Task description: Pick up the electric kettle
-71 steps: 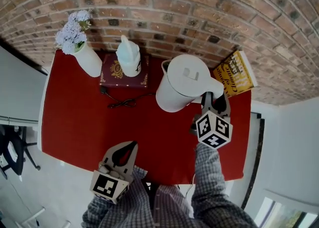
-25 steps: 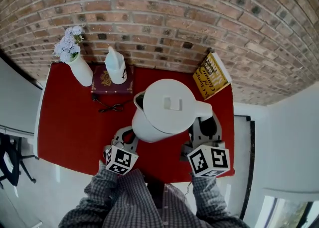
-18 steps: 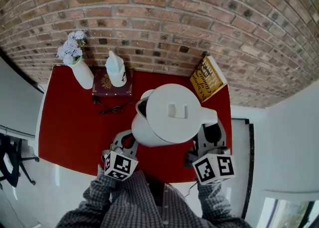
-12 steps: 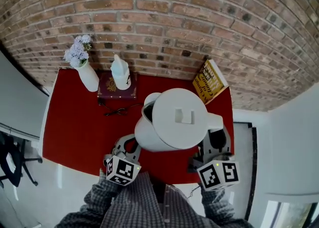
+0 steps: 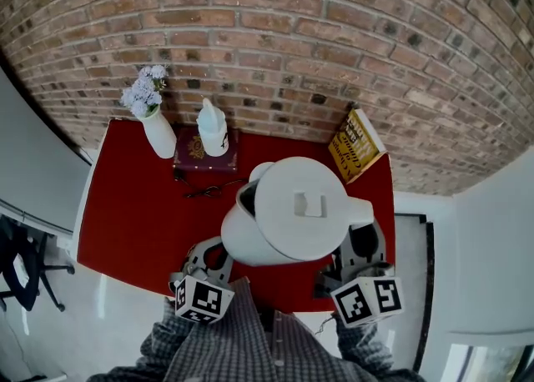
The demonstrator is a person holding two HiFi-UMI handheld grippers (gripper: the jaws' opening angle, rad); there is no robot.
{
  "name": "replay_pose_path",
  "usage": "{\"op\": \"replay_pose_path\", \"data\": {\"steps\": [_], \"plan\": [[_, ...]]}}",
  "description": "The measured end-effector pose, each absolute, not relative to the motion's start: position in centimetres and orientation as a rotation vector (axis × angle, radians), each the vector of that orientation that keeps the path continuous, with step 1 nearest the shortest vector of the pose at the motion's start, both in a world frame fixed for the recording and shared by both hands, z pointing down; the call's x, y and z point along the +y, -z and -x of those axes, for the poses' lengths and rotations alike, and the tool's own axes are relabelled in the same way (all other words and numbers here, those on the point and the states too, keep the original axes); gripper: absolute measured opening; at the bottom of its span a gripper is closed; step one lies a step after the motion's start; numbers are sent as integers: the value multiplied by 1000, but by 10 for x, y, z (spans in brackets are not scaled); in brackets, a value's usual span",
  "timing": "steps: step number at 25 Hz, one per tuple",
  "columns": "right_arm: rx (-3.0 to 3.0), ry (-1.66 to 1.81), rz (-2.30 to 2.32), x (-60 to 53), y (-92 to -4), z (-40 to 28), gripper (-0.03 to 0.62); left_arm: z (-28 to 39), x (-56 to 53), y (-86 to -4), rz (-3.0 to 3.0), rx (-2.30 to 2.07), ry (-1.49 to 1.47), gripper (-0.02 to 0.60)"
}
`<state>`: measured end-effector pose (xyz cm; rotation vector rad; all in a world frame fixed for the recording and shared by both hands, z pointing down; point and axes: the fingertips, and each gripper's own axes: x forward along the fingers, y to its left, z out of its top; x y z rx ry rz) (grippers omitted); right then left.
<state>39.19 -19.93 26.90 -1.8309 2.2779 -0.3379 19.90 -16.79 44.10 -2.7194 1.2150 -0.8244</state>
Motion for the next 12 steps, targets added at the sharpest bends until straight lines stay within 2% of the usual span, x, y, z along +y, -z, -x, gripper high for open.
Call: {"op": "replay_pose_path", "data": {"steps": [12], "plan": [[2286, 336, 1839, -196, -273, -386, 175, -193, -165, -446, 2727, 1215, 833, 0]]}}
